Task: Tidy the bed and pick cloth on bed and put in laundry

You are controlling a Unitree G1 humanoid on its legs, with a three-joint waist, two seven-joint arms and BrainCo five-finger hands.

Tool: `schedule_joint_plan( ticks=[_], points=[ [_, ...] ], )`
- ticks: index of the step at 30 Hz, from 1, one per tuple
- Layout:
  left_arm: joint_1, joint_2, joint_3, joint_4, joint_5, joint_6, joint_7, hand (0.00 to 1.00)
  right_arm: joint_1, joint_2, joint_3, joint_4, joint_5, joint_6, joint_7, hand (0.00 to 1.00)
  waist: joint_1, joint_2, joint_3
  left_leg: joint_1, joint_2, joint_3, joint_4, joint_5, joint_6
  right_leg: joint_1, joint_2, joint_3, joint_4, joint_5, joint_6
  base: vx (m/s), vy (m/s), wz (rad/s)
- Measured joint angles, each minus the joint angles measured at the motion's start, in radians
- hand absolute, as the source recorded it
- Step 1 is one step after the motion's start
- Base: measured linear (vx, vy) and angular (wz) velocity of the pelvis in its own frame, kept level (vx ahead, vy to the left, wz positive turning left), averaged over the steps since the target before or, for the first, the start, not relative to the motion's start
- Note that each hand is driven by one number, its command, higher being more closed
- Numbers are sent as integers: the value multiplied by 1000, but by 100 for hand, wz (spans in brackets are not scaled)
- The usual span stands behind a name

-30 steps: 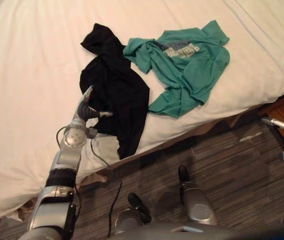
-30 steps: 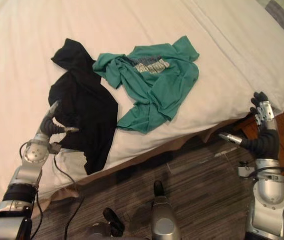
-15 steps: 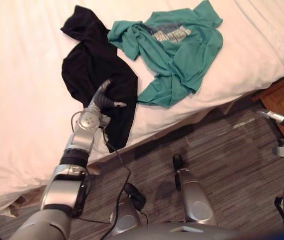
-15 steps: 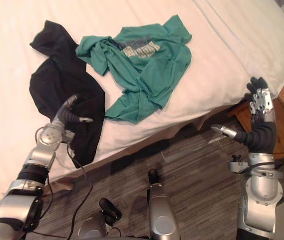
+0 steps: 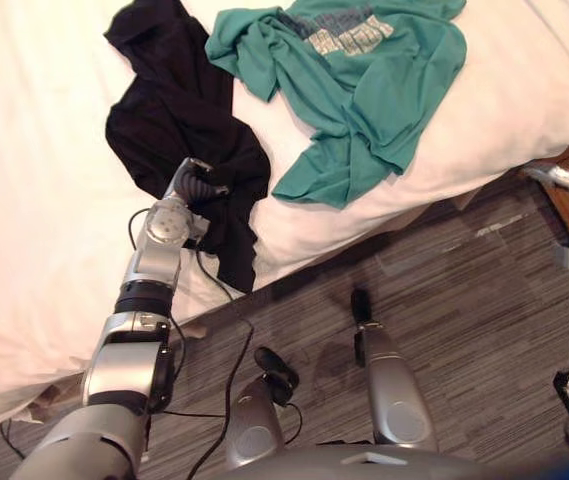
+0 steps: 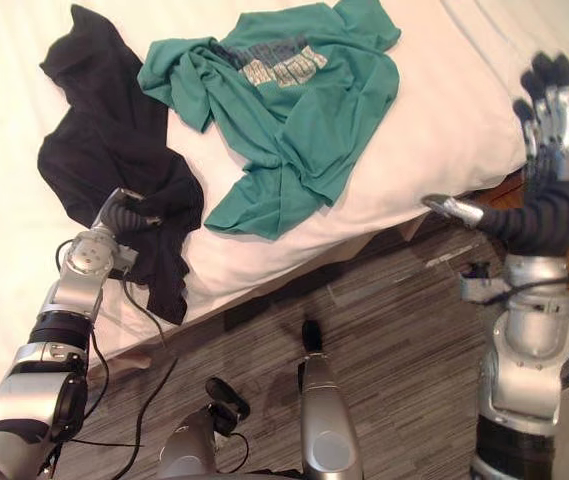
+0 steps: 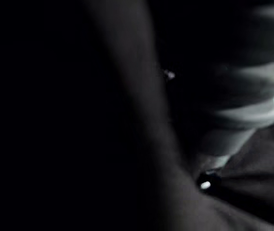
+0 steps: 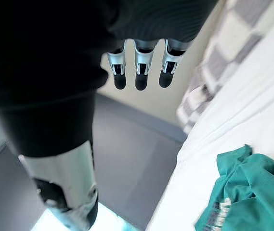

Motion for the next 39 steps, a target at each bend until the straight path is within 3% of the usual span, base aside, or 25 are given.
schedule_joint_plan(
  ticks=[3, 5, 8, 11, 12, 16, 17, 19, 22, 23, 31, 34, 39],
  points=[
    [93, -1, -11, -98, -69, -68, -43, 100, -52, -36, 37, -2, -66, 97, -50, 0, 5, 8, 7, -13, -14, -40, -11, 18, 12, 0, -22, -35, 8, -7, 2, 6, -6, 39],
    [215, -4, -35, -203, -159, -109, -119, 100, -97, -38, 52, 7, -126, 171, -71, 0, 19, 13, 7, -29, -21, -60, -8, 28, 22, 1, -40, -63, 21, -20, 8, 3, -8, 41],
    [359, -19, -65, -336, -255, -125, -216, 100, -159, -92, 79, 74, -167, 251, -87, 0, 57, 17, 8, -45, -31, -89, -13, 34, 29, 1, -60, -96, 33, -34, 7, -13, -18, 36],
    [515, -21, -97, -444, -343, -116, -299, 100, -228, -112, 81, 189, -168, 318, -90, 0, 73, 17, 9, -79, -43, -131, -20, 39, 35, 0, -84, -142, 42, -48, 11, -6, -19, 51],
    [549, -21, -111, -446, -358, -98, -315, 100, -245, -112, 83, 226, -171, 327, -91, 0, 83, 15, 11, -80, -47, -135, -26, 40, 34, -1, -86, -146, 41, -48, 11, 22, -12, 35],
    [694, -70, -165, -263, -394, 130, -342, 100, -333, -118, 85, 471, -162, 383, -106, 0, 127, 5, 32, -156, -58, -182, -42, 57, 34, -31, -103, -197, 18, -42, 14, 38, -15, 37],
    [705, -75, -167, -235, -393, 154, -342, 100, -349, -124, 85, 505, -156, 390, -109, 0, 131, 4, 44, -166, -60, -192, -47, 64, 34, -33, -104, -207, 12, -39, 13, 49, -13, 51],
    [729, -90, -134, -217, -393, 177, -329, 100, -400, -169, 85, 640, -154, 416, -118, 0, 179, 6, 85, -198, -62, -214, -66, 90, 37, -39, -106, -246, -10, -28, 3, 45, -13, 44],
    [738, -95, -110, -211, -391, 178, -323, 100, -485, -187, 85, 735, -153, 430, -144, 0, 204, 10, 93, -231, -68, -230, -86, 112, 39, -54, -110, -272, -26, -21, 3, 52, 1, 27],
    [738, -95, -110, -209, -390, 174, -320, 100, -496, -198, 85, 744, -151, 432, -142, 100, 203, 9, 93, -240, -71, -231, -88, 117, 39, -60, -113, -275, -26, -19, 4, 37, 23, 13],
    [734, -129, -103, -147, -366, 57, -257, 100, -596, -275, 106, 857, -110, 430, -72, 100, 204, 6, 95, -266, -97, -206, -159, 196, 26, -110, -125, -279, -44, 13, 16, -10, 2, 2],
    [734, -138, -107, -143, -350, 23, -251, 100, -587, -291, 87, 897, -46, 391, -53, 100, 210, 6, 94, -254, -98, -203, -193, 227, 16, -109, -122, -288, -42, 6, 5, -64, -45, 6],
    [733, -164, -112, -143, -324, 2, -213, 100, -434, -203, 21, 890, 55, 265, -42, 100, 209, -3, 89, -194, -95, -198, -234, 229, 19, -62, -115, -302, -31, 0, -6, -1, -23, 2]
  ],
)
